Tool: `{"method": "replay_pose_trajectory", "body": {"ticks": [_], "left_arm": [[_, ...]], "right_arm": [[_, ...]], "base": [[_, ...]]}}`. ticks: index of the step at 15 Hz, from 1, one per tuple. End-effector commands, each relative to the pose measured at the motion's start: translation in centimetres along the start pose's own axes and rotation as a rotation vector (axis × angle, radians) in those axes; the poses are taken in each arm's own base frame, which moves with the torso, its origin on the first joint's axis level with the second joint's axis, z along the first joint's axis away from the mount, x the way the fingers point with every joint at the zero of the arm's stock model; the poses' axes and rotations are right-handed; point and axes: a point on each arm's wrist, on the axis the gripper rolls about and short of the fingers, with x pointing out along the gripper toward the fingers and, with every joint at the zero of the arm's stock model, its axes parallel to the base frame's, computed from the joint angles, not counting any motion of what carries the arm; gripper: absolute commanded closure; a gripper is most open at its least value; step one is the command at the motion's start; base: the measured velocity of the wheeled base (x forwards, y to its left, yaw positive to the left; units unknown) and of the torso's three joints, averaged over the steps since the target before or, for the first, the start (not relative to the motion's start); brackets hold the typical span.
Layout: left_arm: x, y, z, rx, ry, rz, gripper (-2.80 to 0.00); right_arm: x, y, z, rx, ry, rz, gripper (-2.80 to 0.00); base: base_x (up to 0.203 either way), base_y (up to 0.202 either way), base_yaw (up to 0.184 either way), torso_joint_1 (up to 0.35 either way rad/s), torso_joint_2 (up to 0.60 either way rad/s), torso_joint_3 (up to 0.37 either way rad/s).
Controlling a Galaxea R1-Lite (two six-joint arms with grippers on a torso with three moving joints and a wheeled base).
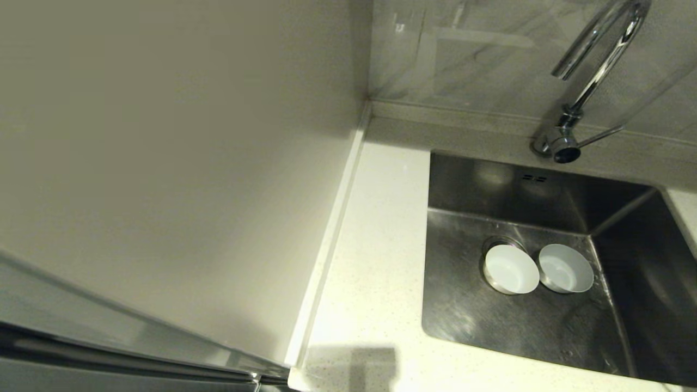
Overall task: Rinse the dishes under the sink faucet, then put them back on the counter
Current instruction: Put a bowl into the sink
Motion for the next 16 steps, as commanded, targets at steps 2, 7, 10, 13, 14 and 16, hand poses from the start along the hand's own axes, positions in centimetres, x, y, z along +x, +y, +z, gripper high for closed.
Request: {"method": "replay_pose_trajectory", "body": {"ticks": [2, 7, 10, 13, 14, 16], "left_arm": [[0.0, 0.0, 0.0, 0.0, -0.004, 0.0, 0.0], [0.0, 0.0, 0.0, 0.0, -0.005, 0.0, 0.0], [0.0, 0.0, 0.0, 0.0, -0.004, 0.0, 0.0], [0.0, 0.0, 0.0, 0.0, -0.004, 0.0, 0.0], [0.0, 0.0, 0.0, 0.0, -0.004, 0.0, 0.0], [0.0, 0.0, 0.0, 0.0, -0.004, 0.0, 0.0]], "right_arm": [[-1.6, 0.5, -0.8, -0.011, 0.018, 0.075, 0.0], [-3.5, 6.7, -3.2, -0.193, 0.045, 0.218, 0.0], [-5.5, 13.2, -6.2, -0.382, 0.053, 0.338, 0.0], [-7.1, 18.5, -9.4, -0.562, 0.033, 0.393, 0.0], [-7.2, 20.0, -10.2, -0.61, -0.006, 0.39, 0.0], [-6.6, 22.6, -11.1, -0.666, -0.121, 0.328, 0.0]], "base": [[0.0, 0.0, 0.0, 0.0, 0.0, 0.0], [0.0, 0.0, 0.0, 0.0, 0.0, 0.0], [0.0, 0.0, 0.0, 0.0, 0.0, 0.0], [0.0, 0.0, 0.0, 0.0, 0.0, 0.0], [0.0, 0.0, 0.0, 0.0, 0.0, 0.0], [0.0, 0.0, 0.0, 0.0, 0.0, 0.0]]}}
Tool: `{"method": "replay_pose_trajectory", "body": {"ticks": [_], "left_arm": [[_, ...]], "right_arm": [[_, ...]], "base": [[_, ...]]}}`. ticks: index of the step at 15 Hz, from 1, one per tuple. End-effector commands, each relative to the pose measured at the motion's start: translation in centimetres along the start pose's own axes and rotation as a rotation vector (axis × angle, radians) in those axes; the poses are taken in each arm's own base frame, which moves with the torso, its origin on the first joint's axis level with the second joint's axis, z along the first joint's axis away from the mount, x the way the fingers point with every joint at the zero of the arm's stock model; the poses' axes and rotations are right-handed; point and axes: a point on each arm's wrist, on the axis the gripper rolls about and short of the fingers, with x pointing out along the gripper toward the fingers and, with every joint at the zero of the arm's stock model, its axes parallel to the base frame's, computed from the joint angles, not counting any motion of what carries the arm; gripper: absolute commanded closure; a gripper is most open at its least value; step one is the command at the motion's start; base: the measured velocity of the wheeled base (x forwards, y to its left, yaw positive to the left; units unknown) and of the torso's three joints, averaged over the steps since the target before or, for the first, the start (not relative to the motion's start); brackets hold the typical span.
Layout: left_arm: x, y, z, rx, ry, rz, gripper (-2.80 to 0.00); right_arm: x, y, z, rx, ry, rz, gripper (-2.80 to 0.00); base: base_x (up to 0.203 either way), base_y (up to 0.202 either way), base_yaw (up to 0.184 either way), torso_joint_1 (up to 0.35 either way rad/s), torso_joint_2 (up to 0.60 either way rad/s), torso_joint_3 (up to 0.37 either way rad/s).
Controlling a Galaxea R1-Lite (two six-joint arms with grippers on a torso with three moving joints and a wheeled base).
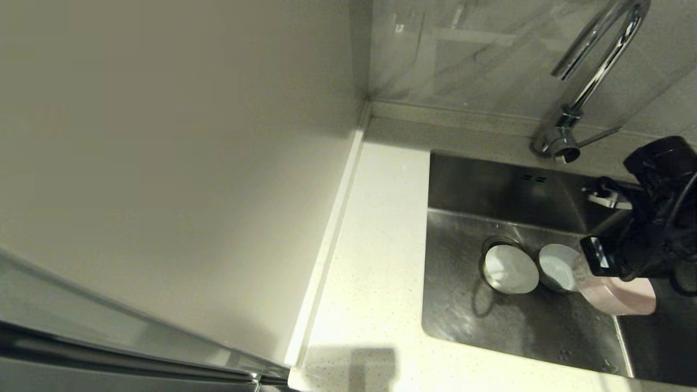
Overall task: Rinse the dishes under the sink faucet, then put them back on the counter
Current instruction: Put a bowl into the sink
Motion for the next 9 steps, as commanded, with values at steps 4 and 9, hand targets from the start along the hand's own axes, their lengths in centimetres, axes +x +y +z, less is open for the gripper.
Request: {"method": "replay_pose_trajectory", "body": {"ticks": [4, 9], "left_arm": [[0.0, 0.0, 0.0, -0.001, -0.003, 0.0, 0.0], [0.0, 0.0, 0.0, -0.001, -0.004, 0.0, 0.0]], "right_arm": [[3.9, 3.9, 0.2, -0.149, -0.136, -0.177, 0.0], [7.5, 8.2, -1.5, -0.28, -0.277, -0.185, 0.0]], "base": [[0.0, 0.0, 0.0, 0.0, 0.0, 0.0], [0.0, 0.0, 0.0, 0.0, 0.0, 0.0]]}}
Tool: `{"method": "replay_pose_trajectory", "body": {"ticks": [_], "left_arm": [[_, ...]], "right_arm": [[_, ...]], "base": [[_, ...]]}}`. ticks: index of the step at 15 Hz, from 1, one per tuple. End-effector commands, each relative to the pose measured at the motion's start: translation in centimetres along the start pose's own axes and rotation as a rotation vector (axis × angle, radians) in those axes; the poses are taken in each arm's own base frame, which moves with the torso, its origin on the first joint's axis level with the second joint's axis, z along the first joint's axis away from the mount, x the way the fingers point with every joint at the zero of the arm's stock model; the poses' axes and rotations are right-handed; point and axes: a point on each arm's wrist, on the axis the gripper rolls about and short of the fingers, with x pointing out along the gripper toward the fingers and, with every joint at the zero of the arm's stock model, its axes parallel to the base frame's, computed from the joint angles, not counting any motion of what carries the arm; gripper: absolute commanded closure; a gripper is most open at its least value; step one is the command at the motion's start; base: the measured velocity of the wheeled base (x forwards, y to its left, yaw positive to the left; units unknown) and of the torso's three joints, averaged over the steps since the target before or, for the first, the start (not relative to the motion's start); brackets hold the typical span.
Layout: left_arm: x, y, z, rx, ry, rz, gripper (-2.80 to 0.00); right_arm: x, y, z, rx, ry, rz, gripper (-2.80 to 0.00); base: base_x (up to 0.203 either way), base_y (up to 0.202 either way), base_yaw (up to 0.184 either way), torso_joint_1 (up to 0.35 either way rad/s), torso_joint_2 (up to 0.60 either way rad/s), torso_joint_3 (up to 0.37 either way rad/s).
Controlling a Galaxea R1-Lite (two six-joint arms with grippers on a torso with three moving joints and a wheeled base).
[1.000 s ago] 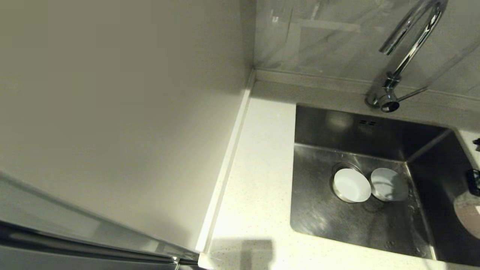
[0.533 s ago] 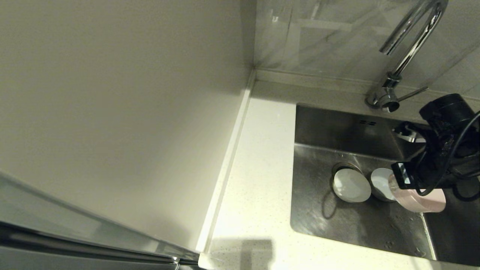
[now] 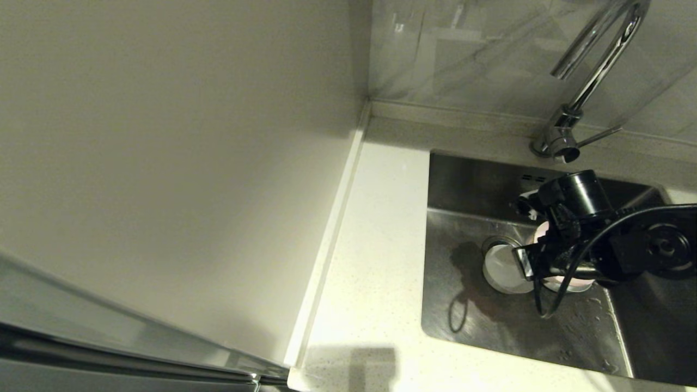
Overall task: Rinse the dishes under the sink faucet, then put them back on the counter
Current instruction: Put a bowl into the sink
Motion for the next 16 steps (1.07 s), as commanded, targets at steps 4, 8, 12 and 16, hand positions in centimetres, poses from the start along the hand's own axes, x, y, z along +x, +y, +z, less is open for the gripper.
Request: {"method": "replay_pose_trajectory", "body": {"ticks": [4, 8, 12, 16], "left_arm": [[0.0, 0.0, 0.0, -0.001, -0.003, 0.0, 0.0], [0.0, 0.0, 0.0, -0.001, -0.003, 0.0, 0.0], [0.0, 0.0, 0.0, -0.001, -0.003, 0.001, 0.0], [0.0, 0.0, 0.0, -0.001, -0.003, 0.0, 0.0]], "right_arm": [[2.8, 3.9, -1.0, -0.063, 0.04, 0.122, 0.0], [5.8, 5.9, -1.4, -0.085, 0.069, 0.151, 0.0], [7.4, 7.5, -0.5, -0.09, 0.036, 0.165, 0.0], [7.9, 8.2, -0.5, -0.099, 0.038, 0.174, 0.0]], "base": [[0.0, 0.0, 0.0, 0.0, 0.0, 0.0], [0.0, 0.0, 0.0, 0.0, 0.0, 0.0], [0.0, 0.0, 0.0, 0.0, 0.0, 0.0], [0.0, 0.0, 0.0, 0.0, 0.0, 0.0]]}}
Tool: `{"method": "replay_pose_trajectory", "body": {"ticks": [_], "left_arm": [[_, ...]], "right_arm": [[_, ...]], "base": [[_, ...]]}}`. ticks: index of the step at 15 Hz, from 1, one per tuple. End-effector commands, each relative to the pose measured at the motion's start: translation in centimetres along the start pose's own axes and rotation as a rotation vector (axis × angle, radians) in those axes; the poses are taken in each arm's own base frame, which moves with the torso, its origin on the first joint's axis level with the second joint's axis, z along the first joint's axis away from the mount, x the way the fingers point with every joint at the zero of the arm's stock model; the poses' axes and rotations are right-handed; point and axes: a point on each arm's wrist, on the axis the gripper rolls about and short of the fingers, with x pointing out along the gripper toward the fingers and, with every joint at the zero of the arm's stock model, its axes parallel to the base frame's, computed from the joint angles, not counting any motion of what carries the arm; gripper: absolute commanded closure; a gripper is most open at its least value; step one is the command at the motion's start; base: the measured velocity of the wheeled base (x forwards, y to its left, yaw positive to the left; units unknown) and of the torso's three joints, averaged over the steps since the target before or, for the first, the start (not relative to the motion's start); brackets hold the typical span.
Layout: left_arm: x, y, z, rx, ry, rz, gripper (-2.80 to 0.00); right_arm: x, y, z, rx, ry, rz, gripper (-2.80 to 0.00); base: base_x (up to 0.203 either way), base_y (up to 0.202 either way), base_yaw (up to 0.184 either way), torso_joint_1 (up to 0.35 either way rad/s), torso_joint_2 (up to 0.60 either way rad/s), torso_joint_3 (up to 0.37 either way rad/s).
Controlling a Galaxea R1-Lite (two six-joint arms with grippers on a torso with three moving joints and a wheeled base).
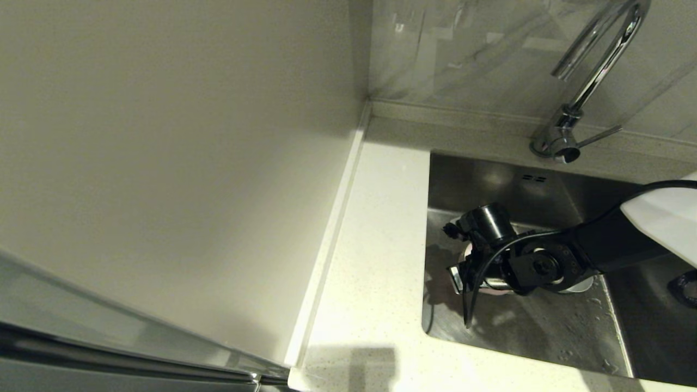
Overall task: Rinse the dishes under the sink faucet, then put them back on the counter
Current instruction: Put a bowl into the sink
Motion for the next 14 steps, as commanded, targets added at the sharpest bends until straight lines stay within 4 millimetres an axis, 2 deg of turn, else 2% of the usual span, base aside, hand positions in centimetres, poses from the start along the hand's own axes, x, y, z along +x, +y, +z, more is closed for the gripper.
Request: {"method": "replay_pose_trajectory", "body": {"ticks": [1, 14], "left_arm": [[0.0, 0.0, 0.0, 0.0, -0.003, 0.0, 0.0], [0.0, 0.0, 0.0, 0.0, -0.003, 0.0, 0.0]], "right_arm": [[0.8, 0.4, -0.2, -0.007, 0.013, 0.001, 0.0], [3.0, 1.3, -0.5, -0.021, 0.043, 0.006, 0.0]], "base": [[0.0, 0.0, 0.0, 0.0, 0.0, 0.0], [0.0, 0.0, 0.0, 0.0, 0.0, 0.0]]}}
